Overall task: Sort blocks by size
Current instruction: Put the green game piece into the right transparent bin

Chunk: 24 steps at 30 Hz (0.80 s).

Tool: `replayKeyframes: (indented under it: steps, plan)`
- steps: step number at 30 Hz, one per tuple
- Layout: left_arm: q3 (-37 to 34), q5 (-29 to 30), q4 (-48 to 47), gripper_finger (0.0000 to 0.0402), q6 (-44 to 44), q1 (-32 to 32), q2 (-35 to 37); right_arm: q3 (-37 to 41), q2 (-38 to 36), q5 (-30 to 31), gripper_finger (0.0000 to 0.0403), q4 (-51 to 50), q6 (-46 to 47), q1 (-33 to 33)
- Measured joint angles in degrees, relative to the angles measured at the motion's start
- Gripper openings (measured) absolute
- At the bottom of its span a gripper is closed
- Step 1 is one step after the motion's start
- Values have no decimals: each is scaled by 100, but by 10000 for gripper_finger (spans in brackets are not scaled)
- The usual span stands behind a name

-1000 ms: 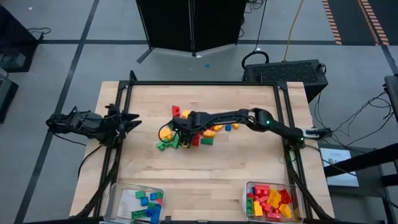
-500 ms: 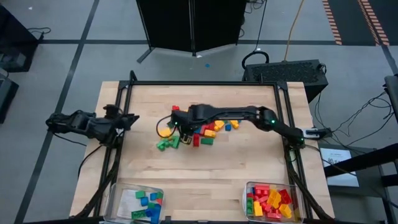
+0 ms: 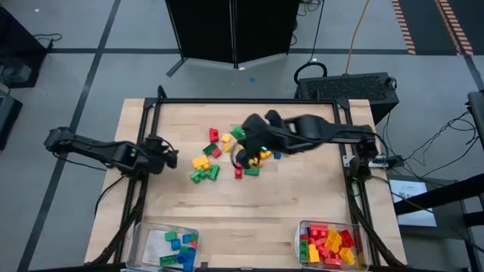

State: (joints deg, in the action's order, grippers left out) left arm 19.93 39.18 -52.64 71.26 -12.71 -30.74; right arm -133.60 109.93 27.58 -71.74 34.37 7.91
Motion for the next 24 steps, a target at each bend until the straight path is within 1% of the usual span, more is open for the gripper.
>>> replayKeyframes:
  steps: [2, 6, 11, 16, 21, 24]
  plan:
    - [-88, -143, 186, 255, 2, 0, -413, 0, -180, 306, 109, 1, 273, 208]
    - [-240, -298, 843, 255, 42, -7, -1193, -9, -351, 609, 109, -35, 561, 476]
    - [-486, -353, 2173, 255, 40, -7, -2198, 2, -319, 665, 109, -31, 829, 712]
    - [-525, -422, 3217, 255, 28, -32, -3277, -2, -332, 687, 109, 11, 986, 888]
    - [-515, -324, 4845, 255, -459, -127, -4338, -2, -332, 695, 109, 23, 1125, 1064]
    - [-419, -223, 5539, 255, -474, -166, -4884, -2, -330, 678, 109, -5, 1152, 1154]
